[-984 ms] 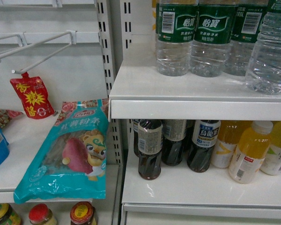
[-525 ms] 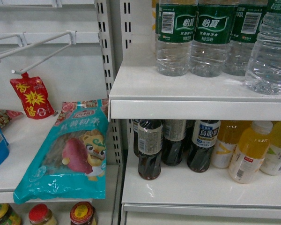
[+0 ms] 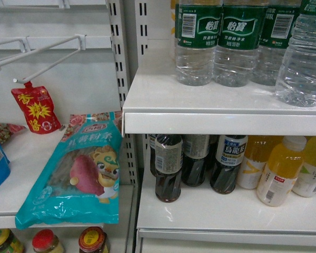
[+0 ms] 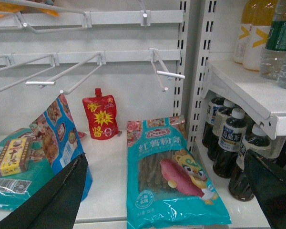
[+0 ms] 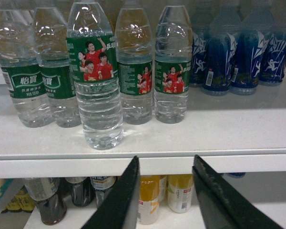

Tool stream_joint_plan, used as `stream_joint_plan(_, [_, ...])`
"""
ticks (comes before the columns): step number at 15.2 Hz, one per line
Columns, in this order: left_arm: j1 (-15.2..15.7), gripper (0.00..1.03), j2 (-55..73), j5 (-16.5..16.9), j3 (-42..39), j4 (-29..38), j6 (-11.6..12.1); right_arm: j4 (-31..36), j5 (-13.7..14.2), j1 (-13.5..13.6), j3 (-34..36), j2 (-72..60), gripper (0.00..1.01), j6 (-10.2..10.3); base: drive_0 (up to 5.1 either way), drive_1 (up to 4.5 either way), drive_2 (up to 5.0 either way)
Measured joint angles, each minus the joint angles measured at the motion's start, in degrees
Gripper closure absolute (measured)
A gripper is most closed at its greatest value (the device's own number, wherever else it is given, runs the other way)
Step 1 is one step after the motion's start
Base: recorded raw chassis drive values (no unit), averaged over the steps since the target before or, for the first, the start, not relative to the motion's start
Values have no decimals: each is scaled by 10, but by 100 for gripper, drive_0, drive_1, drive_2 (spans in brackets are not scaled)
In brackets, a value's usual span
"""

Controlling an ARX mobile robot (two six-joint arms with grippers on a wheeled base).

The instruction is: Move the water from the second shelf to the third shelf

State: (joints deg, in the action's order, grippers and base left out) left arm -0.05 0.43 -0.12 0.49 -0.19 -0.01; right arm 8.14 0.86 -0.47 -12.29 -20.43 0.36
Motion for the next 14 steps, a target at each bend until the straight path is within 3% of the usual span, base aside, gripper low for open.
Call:
stream_joint_plan(5, [0, 5, 0, 1, 0, 0, 0, 4, -8, 5, 24, 23, 88, 0, 0, 0, 0])
stream_joint_plan(6, [0, 5, 0, 1, 0, 0, 0, 4, -9, 5, 38, 34, 100, -3, 0, 0, 0])
stream_joint_plan(12, [0, 5, 0, 1, 0, 0, 0, -9, -9, 5, 85, 93, 99, -2, 0, 0, 0])
stream_joint_plan(14, [0, 5, 0, 0, 0, 0, 0, -90, -9, 5, 97, 179, 99, -2, 0, 0, 0])
